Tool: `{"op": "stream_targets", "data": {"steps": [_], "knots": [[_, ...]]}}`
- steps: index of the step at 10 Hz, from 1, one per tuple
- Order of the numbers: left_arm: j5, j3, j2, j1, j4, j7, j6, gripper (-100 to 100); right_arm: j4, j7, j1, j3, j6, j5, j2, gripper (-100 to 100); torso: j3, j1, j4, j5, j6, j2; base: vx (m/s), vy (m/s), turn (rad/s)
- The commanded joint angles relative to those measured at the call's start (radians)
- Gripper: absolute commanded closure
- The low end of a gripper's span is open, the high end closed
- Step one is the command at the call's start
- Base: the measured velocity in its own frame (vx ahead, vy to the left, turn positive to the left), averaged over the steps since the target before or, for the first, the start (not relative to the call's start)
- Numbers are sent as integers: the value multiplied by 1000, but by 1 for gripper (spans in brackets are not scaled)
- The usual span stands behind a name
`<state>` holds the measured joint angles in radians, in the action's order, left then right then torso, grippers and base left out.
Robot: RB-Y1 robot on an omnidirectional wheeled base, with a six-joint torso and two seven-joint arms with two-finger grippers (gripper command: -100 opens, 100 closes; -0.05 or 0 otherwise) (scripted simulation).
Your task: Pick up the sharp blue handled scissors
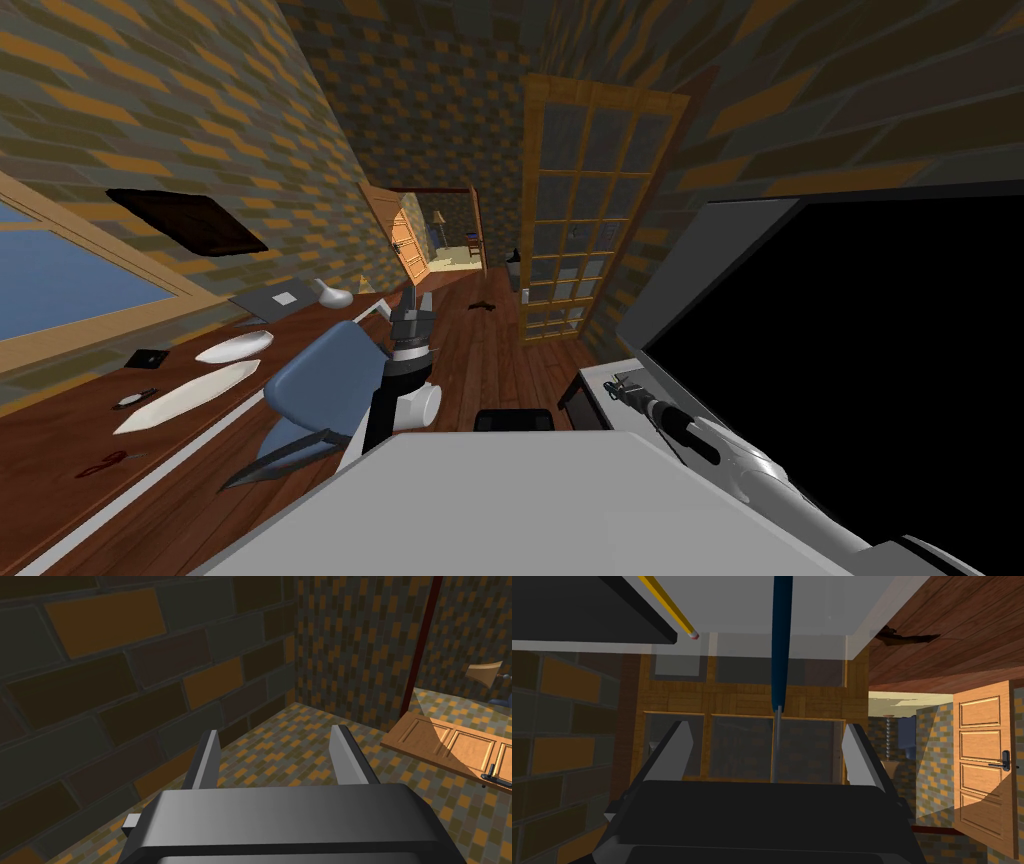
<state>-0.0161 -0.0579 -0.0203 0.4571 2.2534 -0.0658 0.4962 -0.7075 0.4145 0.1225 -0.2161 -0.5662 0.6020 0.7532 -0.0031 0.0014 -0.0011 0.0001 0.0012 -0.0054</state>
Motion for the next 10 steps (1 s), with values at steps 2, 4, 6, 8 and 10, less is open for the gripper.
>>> {"op": "stream_targets", "data": {"steps": [2, 4, 6, 8, 10], "knots": [[0, 0, 0, 0, 0, 0, 0, 0, 69, 30, -11, 37, -70, 30, -16, -100, 0, 0, 0, 0, 0, 1, 66, 35, -76], [0, 0, 0, 0, 0, 0, 0, 0, 107, 47, -15, 61, -117, 50, -26, -100, 0, 1, 0, 0, -1, 0, 73, 43, -80], [0, 0, 0, 0, 0, 0, 0, 0, 112, 47, -24, 52, -107, 41, -26, 100, 1, 0, 0, 0, -1, 2, 22, 16, -13], [0, 0, 0, 0, 0, 0, 0, 0, 111, 46, -25, 52, -107, 40, -26, 100, 2, -1, 1, 0, -1, 4, 0, 0, 0], [0, 0, 0, 0, 0, 0, 0, 0, 110, 46, -25, 52, -108, 40, -26, 100, 2, -2, 1, 0, -1, 4, 0, 0, 0]]}}
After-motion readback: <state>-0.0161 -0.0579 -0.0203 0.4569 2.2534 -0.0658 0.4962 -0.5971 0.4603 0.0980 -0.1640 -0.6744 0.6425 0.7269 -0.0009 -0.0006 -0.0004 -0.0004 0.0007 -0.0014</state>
